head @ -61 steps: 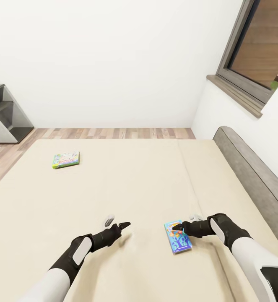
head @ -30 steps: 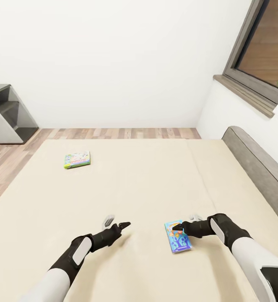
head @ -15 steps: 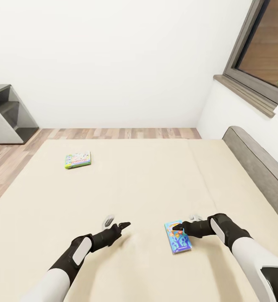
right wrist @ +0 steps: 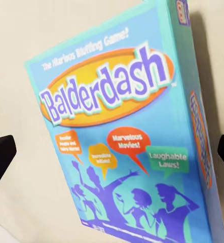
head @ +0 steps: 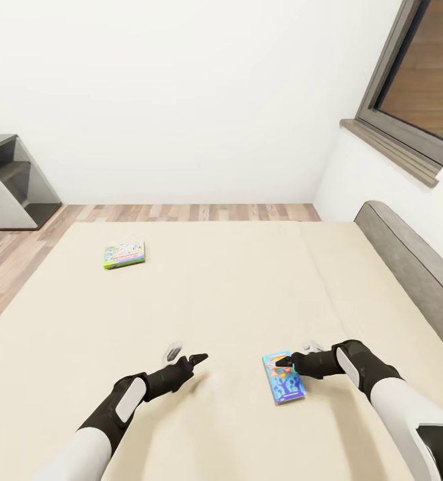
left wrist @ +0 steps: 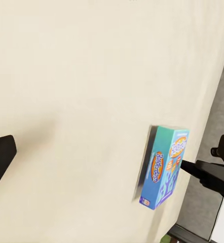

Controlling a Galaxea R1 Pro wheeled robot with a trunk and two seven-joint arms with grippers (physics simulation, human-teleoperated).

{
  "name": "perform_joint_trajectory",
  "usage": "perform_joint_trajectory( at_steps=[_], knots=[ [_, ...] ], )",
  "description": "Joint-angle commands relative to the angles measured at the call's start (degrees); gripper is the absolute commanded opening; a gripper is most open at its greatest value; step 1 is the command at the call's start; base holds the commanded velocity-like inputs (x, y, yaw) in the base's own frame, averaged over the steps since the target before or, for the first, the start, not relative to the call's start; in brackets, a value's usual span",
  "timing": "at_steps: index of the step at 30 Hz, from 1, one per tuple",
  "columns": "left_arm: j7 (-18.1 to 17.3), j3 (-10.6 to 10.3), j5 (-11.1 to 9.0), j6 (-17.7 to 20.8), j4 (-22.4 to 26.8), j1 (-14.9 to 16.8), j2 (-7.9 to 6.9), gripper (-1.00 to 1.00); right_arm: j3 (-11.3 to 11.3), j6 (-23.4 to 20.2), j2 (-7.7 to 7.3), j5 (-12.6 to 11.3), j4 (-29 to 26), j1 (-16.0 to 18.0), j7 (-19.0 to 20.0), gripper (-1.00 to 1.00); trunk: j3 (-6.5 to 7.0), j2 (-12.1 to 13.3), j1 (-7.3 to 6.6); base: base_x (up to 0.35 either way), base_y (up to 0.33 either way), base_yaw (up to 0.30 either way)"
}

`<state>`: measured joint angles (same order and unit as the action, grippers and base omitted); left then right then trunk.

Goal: Put all the toys in the child's room - the three board games (two on the bed and one on the table), the two jigsaw puzzles on the table, and the tennis ball on the table - inside the toy box on the table in the child's room.

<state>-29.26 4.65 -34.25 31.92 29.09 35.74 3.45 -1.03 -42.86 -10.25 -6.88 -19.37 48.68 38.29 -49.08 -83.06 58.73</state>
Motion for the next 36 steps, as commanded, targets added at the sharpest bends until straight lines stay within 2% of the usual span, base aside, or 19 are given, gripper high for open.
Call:
perform_joint_trajectory(
  at_steps=[1, 12, 26, 36],
  knots=[
    [-0.1, 0.4, -0.1, 0.4, 0.0, 0.0, 0.06, 1.0, -0.1, -0.5, -0.05, -0.6, -0.1, 0.0, -0.2, 1.0, -0.04, 0.0, 0.0, 0.0, 0.033, 0.0],
    [-0.1, 0.4, -0.1, 0.5, 0.0, 0.0, 0.06, 1.0, -0.1, -0.5, -0.16, -0.5, -0.1, 0.0, -0.2, 1.0, -0.04, 0.0, 0.0, 0.0, 0.079, 0.0],
    [-0.1, 0.3, -0.1, 0.5, 0.0, 0.0, 0.07, 1.0, 0.0, -0.6, -0.2, -0.6, -0.1, 0.0, -0.2, 1.0, -0.04, 0.0, 0.0, 0.0, 0.188, 0.0],
    [-0.1, 0.4, -0.1, 0.5, 0.0, 0.0, 0.06, 1.0, 0.0, -0.6, -0.21, -0.6, -0.1, 0.0, -0.2, 1.0, -0.04, 0.0, 0.0, 0.0, 0.063, 0.0]
  ],
)
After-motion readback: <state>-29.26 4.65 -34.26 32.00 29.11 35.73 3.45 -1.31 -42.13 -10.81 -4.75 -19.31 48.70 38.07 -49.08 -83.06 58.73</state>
